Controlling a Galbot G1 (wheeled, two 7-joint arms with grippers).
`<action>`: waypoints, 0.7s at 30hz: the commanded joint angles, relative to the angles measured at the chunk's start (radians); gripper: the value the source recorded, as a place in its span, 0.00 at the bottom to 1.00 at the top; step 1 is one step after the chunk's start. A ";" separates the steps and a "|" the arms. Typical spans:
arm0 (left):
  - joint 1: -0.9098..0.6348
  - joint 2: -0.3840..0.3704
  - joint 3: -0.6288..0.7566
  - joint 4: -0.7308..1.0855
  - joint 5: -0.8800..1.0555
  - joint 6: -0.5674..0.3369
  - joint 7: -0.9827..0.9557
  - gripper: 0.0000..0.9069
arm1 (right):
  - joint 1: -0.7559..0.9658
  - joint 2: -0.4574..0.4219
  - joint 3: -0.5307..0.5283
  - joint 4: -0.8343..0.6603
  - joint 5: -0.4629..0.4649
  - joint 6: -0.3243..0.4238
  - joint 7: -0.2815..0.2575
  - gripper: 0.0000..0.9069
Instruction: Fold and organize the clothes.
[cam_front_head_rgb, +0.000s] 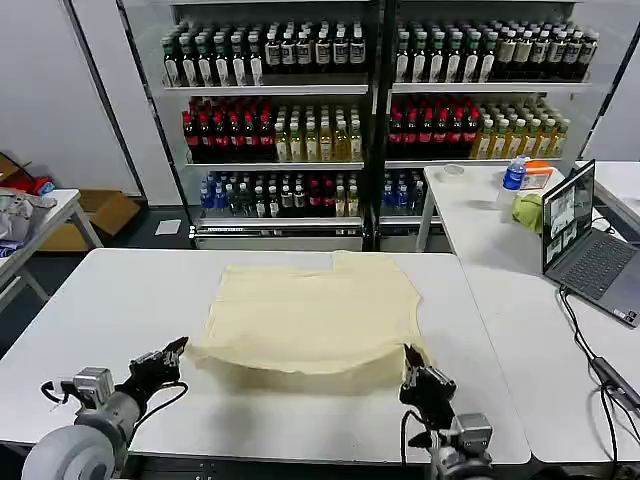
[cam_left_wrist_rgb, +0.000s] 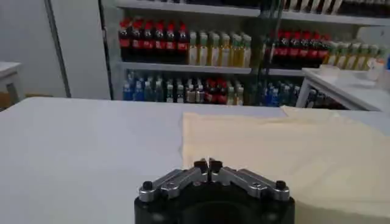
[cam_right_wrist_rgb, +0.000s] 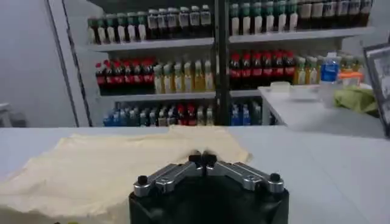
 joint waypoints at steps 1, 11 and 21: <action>-0.164 0.004 0.067 0.161 -0.003 -0.006 0.000 0.01 | 0.113 -0.005 0.001 -0.090 0.010 -0.002 -0.003 0.00; -0.163 -0.014 0.071 0.162 0.022 -0.011 0.009 0.38 | 0.129 0.007 -0.008 -0.128 0.015 -0.018 0.005 0.00; 0.100 -0.096 0.019 -0.067 0.091 0.032 0.003 1.00 | 0.034 0.013 -0.007 -0.054 -0.002 -0.019 0.001 0.00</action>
